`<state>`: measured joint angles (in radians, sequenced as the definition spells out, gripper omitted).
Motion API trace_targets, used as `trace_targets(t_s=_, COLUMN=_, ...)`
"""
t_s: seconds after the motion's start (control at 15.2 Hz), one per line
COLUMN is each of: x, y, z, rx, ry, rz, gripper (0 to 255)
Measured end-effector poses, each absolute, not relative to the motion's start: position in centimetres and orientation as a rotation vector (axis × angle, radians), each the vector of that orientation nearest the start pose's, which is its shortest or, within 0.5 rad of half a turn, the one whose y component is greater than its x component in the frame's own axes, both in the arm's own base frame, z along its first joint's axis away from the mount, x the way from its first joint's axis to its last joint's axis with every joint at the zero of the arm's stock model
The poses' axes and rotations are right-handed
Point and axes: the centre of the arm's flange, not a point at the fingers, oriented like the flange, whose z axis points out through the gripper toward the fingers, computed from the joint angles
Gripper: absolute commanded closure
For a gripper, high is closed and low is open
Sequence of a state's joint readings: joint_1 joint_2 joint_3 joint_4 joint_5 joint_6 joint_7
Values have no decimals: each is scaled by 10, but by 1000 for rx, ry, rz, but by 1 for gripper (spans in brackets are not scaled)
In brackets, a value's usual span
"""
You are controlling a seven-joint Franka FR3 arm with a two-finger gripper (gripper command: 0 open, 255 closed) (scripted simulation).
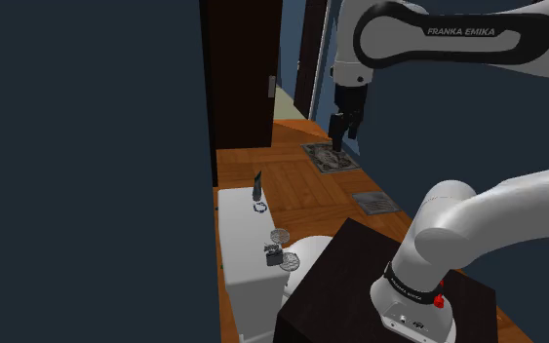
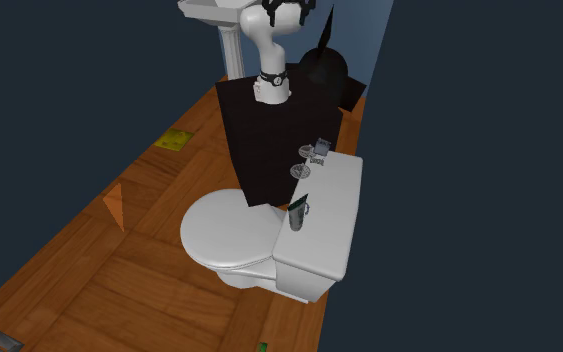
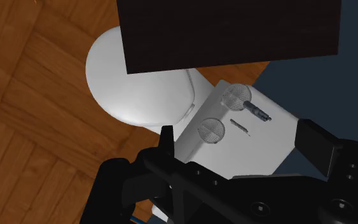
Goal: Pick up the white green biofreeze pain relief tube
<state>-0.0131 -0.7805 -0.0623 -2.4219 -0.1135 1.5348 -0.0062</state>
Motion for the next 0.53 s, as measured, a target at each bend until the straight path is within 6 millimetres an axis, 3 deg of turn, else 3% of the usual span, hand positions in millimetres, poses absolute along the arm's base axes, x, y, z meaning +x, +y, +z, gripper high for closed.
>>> trace_targets(t_s=0.13, x=305, y=-39, z=552, rx=-3198, ry=99, rz=178, gripper=0)
trace_targets(t_s=0.53, x=367, y=-34, z=509, rx=-3133, ry=375, rz=211, gripper=0)
